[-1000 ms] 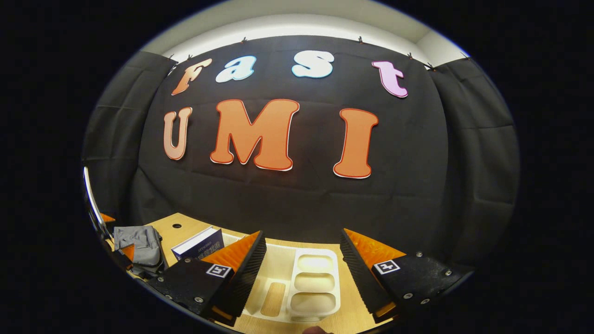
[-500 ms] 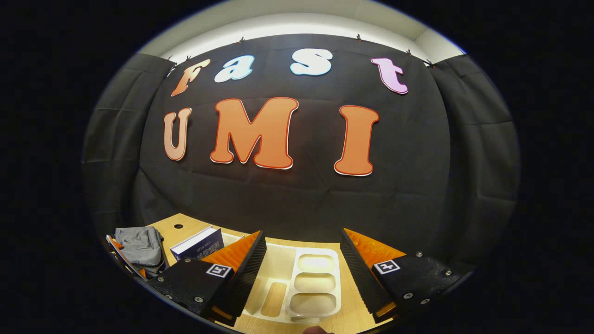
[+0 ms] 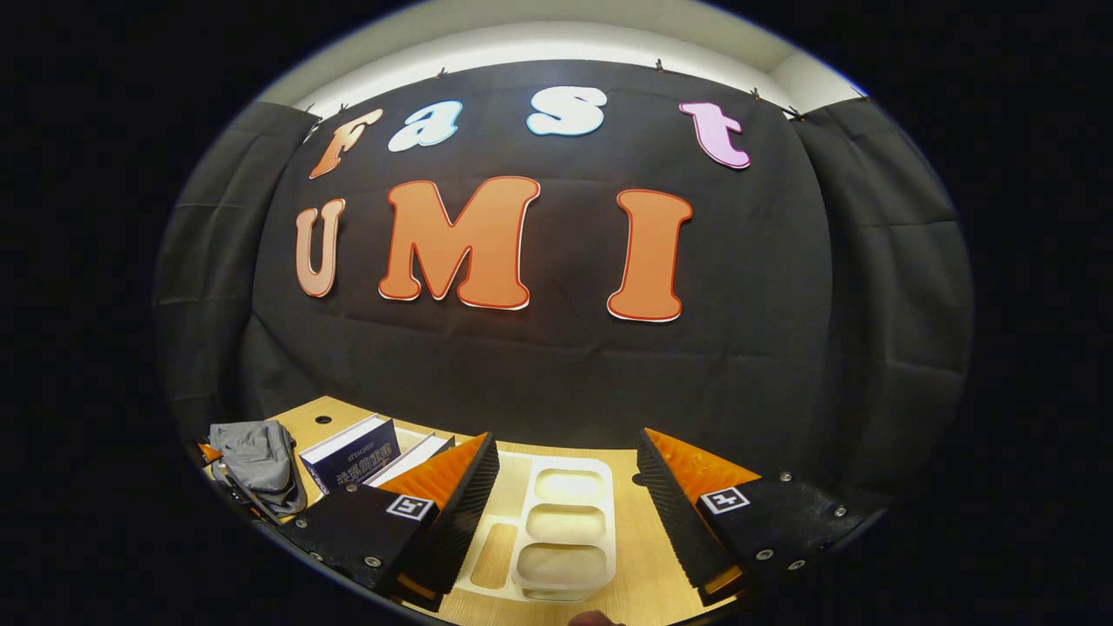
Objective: Open the schoolbag, grab two books from the bookshelf and put them into the schoolbag.
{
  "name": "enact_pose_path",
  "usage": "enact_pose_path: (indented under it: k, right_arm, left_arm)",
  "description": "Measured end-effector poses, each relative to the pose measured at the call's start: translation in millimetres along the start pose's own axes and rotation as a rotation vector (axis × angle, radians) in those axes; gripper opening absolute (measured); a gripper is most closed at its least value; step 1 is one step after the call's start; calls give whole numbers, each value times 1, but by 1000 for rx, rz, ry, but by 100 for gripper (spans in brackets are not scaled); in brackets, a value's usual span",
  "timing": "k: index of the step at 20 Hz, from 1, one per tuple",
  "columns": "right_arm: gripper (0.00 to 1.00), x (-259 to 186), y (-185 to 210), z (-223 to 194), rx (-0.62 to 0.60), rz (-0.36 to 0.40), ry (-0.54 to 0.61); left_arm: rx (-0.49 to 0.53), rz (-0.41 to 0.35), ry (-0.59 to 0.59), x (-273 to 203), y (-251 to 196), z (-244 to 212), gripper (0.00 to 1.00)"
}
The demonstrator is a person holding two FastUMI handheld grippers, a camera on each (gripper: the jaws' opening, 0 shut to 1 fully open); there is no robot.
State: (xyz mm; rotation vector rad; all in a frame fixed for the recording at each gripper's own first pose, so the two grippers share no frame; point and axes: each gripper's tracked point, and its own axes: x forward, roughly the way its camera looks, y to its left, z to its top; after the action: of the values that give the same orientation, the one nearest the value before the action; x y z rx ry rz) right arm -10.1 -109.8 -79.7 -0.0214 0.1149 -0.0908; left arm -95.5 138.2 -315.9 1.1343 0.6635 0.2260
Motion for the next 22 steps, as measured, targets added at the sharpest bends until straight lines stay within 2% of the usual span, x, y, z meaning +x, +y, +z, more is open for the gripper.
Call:
enact_pose_path:
  k: [3,9,12,13,14,15,16,17,18,20,22]
  right_arm:
    - [95,1,-1,-1,7,-1,0]
    - [95,-1,4,4,-8,21,-3]
    - [95,-1,7,8,-11,31,-9]
    - [95,-1,8,7,-9,37,-9]
    - [95,0,9,7,-7,40,-6]
    - [95,2,12,8,-5,46,-5]
    - [95,3,15,11,-5,46,-7]
    - [95,4,16,12,-8,46,-9]
    - [95,5,18,15,-11,40,-12]
    - [95,3,24,22,-23,26,-22]
    - [95,-1,30,29,-41,-6,-33]
  left_arm:
    - [28,13,15,13,2,-2,86]
    - [25,31,37,36,14,-7,75]
    - [-19,31,50,46,26,-10,63]
    - [-23,21,57,49,28,-13,59]
    - [-26,9,65,53,29,-15,50]
    - [-42,-15,68,56,28,-16,47]
    - [-56,-29,74,59,31,-17,39]
    - [-71,-38,64,58,36,-16,36]
    - [-83,-63,62,60,39,-13,28]
    - [-137,-96,49,59,49,-14,21]
    - [-185,-129,34,63,61,-15,21]
